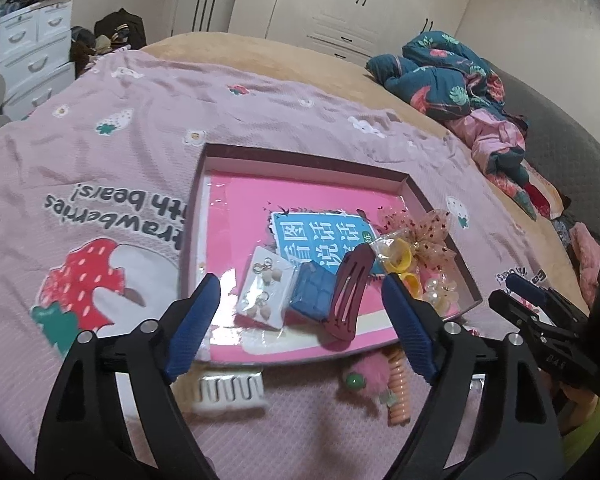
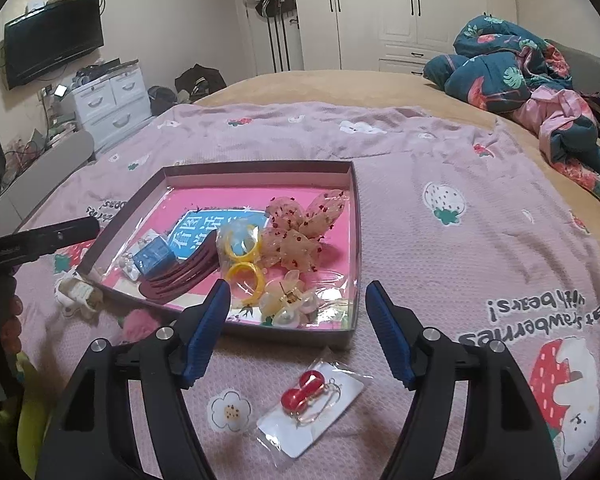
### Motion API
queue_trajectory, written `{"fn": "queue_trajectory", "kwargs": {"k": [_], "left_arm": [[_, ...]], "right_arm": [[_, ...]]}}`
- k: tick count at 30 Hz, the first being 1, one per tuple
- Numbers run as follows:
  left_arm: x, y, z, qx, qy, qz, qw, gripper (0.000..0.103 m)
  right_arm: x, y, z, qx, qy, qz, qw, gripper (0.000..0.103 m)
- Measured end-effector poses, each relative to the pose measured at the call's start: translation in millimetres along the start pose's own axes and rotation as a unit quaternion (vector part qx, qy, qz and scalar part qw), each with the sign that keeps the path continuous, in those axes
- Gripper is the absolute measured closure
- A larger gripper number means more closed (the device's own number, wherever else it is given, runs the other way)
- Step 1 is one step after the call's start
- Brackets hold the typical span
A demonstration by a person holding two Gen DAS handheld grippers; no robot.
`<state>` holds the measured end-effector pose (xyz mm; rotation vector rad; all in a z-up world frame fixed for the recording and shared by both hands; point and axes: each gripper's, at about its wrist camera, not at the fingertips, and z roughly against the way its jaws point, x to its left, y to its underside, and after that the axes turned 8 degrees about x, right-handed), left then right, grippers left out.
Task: Organize jewelry
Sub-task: 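Withdraw both open tools toward the orange spiral tie and white claw clip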
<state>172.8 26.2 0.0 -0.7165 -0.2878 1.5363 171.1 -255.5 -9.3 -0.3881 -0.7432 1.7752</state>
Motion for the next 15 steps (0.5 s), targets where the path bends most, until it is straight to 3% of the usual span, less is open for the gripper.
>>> {"fn": "queue_trajectory", "kwargs": {"k": [15], "left_arm": [[5.8,17.6,35.6,-0.02,-0.014,0.001,0.9997,0.024]], "right_arm": [[10.3,12.7,31.2,-0.014,0.0,0.011,1.0,0.034]]}}
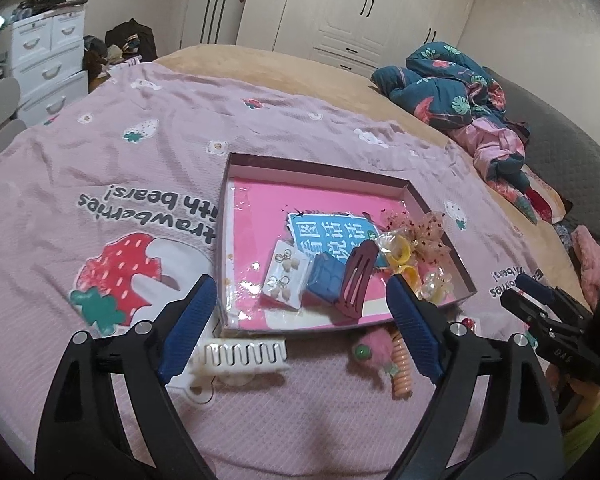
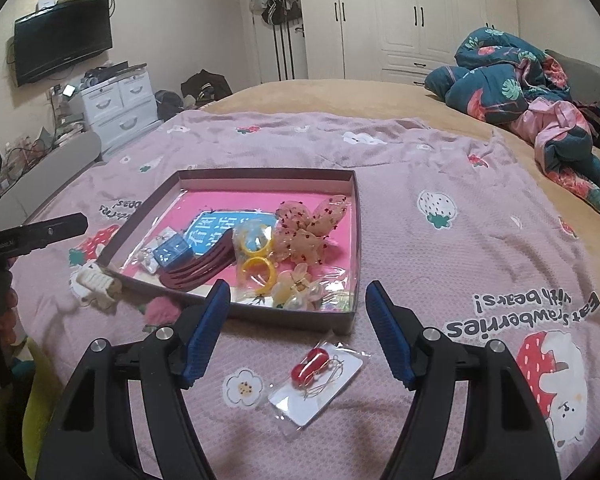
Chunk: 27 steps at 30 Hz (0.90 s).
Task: Organize jewelry
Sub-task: 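Withdraw both open tools toward the orange spiral tie and white claw clip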
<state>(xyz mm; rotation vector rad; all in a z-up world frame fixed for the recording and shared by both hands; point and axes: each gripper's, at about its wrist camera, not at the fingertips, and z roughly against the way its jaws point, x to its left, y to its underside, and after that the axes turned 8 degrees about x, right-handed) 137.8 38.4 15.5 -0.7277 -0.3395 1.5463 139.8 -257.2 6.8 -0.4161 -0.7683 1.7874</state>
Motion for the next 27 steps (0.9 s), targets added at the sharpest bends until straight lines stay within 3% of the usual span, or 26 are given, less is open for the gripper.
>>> {"fn": "queue_trajectory", "kwargs": {"k": [27], "left_arm": [[6.7,44.7,17.9,0.02,-0.031,-0.018,0.9992,0.016]], "right_arm": [[64.0,22.5,-2.7,0.028,-0.049,0.047,0.997,0.034]]}}
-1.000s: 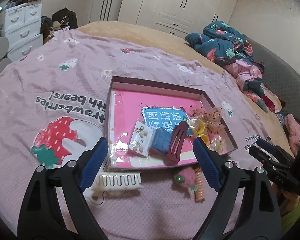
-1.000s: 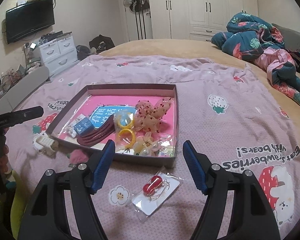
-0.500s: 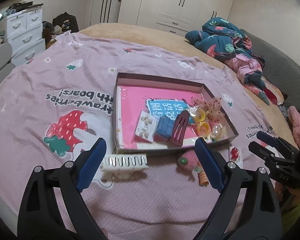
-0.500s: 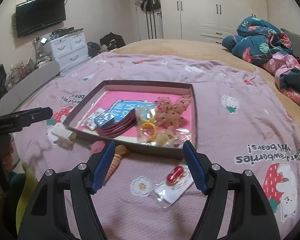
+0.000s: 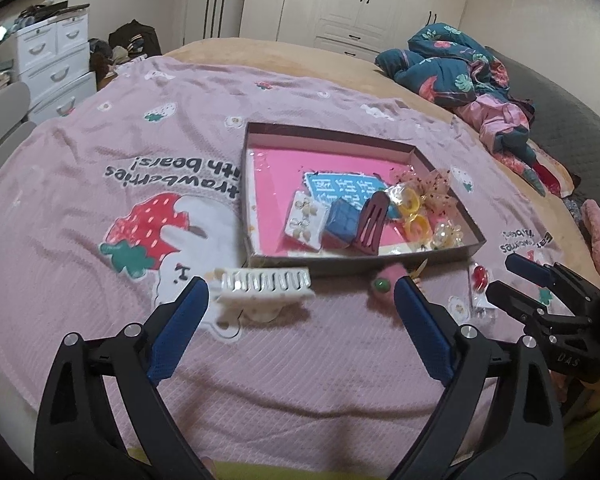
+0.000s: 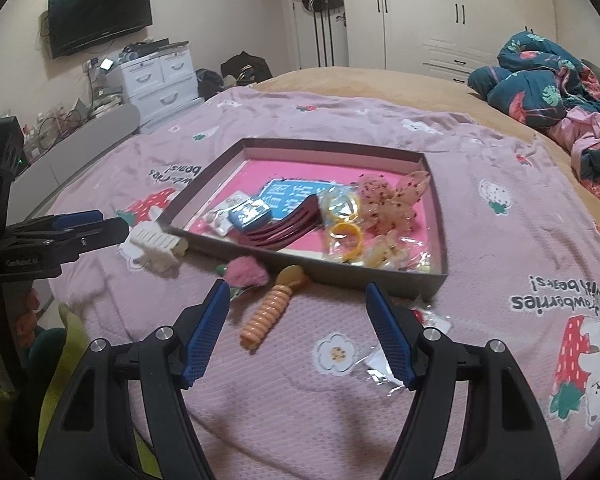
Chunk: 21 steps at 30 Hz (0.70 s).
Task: Organize jewelry
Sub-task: 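Withdraw both open tools toward the orange spiral tie and white claw clip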
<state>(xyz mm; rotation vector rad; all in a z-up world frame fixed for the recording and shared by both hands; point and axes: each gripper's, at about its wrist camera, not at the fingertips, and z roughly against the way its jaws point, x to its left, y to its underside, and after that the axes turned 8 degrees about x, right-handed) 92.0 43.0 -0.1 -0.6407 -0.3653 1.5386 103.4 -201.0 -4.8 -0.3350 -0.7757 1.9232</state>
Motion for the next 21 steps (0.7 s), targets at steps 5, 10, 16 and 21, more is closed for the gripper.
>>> {"fn": "queue_trajectory", "kwargs": {"k": [5,10,16,21], "left_arm": [[9.4,5.7,0.2,0.004,-0.007,0.008,0.9999,0.016],[17.7,10.3,-1.1,0.011,-0.013,0.014,0.9998,0.016],[26.7,15.3,-7.6,0.024,-0.01,0.024,0.9994,0.016],[36.7,16.8,-20.2,0.042,0.0,0.04,0.9983,0.016]], "right_arm": [[9.7,2.4,-6.4,0.007,-0.007,0.009,1.0,0.034],[15.7,5.2,-10.7,0.013,-0.013,0.013,1.0,0.034],[18.7,8.8,-17.2,0.019,-0.016,0.014,1.0,0.034],[19.0,11.8,-22.6,0.026,-0.017,0.013,0.999,0.034]]}}
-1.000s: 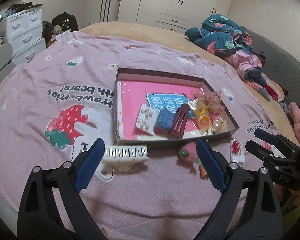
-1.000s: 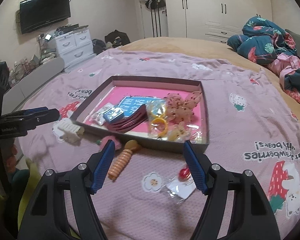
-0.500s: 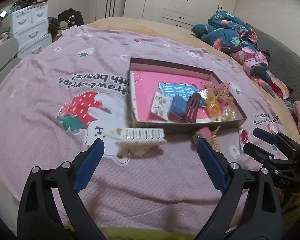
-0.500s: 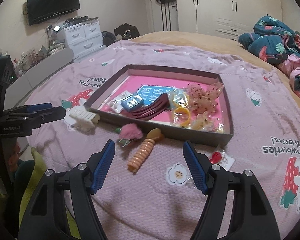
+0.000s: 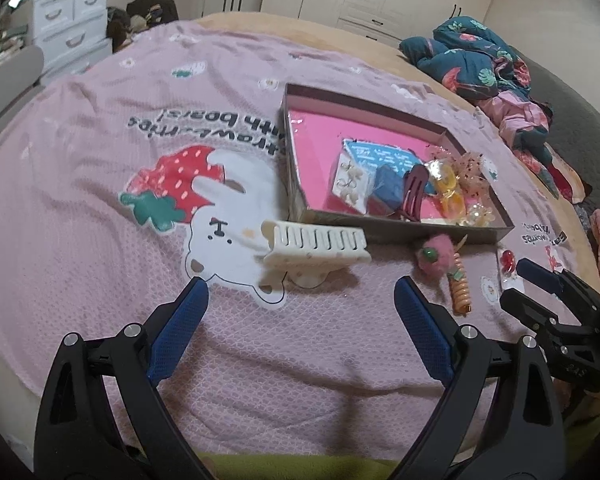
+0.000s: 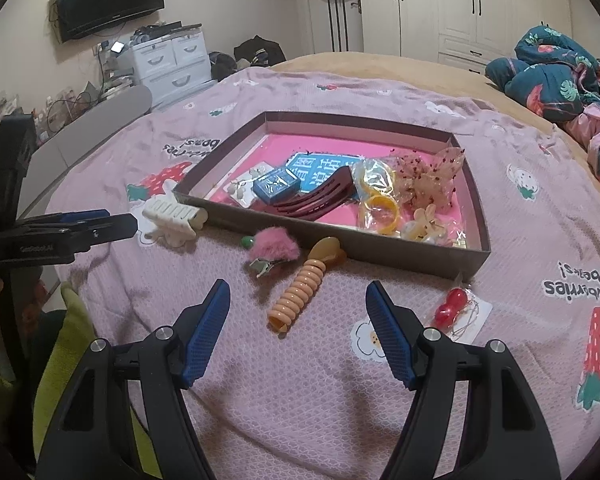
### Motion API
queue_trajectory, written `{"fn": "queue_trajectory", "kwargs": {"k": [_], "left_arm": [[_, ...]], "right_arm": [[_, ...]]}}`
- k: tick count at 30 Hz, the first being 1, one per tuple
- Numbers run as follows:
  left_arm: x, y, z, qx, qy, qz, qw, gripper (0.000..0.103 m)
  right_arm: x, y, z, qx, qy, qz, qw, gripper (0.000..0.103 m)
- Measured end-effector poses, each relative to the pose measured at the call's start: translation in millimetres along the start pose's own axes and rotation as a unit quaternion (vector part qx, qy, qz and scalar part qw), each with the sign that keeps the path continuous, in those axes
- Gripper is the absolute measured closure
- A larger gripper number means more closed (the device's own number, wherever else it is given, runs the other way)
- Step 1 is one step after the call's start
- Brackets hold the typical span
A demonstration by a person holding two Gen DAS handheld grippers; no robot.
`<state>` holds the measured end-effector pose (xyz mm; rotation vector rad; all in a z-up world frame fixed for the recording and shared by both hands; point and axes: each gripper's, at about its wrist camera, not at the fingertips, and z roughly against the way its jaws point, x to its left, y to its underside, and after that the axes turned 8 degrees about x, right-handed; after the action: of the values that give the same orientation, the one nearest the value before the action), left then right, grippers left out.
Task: Organize jewelry
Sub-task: 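Withdraw both open tools toward the orange spiral tie and white claw clip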
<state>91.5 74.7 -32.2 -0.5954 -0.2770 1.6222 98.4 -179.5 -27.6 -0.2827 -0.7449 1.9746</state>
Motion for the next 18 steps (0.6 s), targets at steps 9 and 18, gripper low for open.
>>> {"fn": "queue_trajectory", "kwargs": {"k": [9,18], "left_arm": [[-11.7,-12.4,-25.3,0.017,-0.005,-0.012,0.9998,0.011],[-18.8,-22.7,-42.1,0.026,-0.017,-0.016,0.9994,0.011]], "right_arm": [[-6.8,0.6,-13.8,0.012,0.003,-0.009,1.0,0.034],[-13.1,-1.8,-36.2,0.036,0.016,-0.027,0.999,0.034]]}}
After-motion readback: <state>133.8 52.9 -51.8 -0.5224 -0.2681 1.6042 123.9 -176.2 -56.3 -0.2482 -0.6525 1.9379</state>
